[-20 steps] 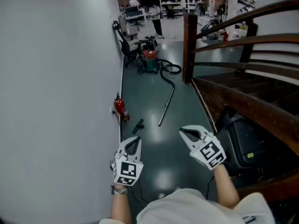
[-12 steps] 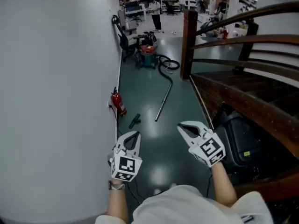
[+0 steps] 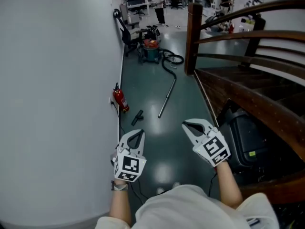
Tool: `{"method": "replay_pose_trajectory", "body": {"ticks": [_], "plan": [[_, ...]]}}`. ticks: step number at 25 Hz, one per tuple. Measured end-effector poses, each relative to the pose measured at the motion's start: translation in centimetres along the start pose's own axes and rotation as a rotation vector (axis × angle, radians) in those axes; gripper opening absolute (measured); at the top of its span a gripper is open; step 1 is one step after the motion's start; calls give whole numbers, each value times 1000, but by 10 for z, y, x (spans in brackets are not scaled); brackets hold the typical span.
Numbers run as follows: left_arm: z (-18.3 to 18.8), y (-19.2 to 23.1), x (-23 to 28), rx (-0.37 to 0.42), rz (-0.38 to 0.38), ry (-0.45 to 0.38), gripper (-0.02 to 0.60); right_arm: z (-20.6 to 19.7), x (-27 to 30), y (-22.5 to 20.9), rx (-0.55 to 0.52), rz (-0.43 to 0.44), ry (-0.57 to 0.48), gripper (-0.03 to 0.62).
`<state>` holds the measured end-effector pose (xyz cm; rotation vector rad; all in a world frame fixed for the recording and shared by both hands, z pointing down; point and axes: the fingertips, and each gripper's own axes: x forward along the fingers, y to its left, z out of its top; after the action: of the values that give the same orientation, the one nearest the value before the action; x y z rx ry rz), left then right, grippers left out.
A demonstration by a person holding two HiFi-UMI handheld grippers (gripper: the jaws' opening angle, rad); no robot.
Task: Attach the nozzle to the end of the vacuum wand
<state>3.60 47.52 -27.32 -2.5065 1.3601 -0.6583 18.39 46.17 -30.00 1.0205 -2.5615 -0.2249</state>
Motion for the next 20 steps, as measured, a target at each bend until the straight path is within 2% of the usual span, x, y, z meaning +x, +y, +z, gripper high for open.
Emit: {"method": "replay_pose_trajectory", "body": {"ticks": [20], "plan": [[-5,-1,11,-7,11,14,-2,-5,6,-8,-16,21,6,28]]}}
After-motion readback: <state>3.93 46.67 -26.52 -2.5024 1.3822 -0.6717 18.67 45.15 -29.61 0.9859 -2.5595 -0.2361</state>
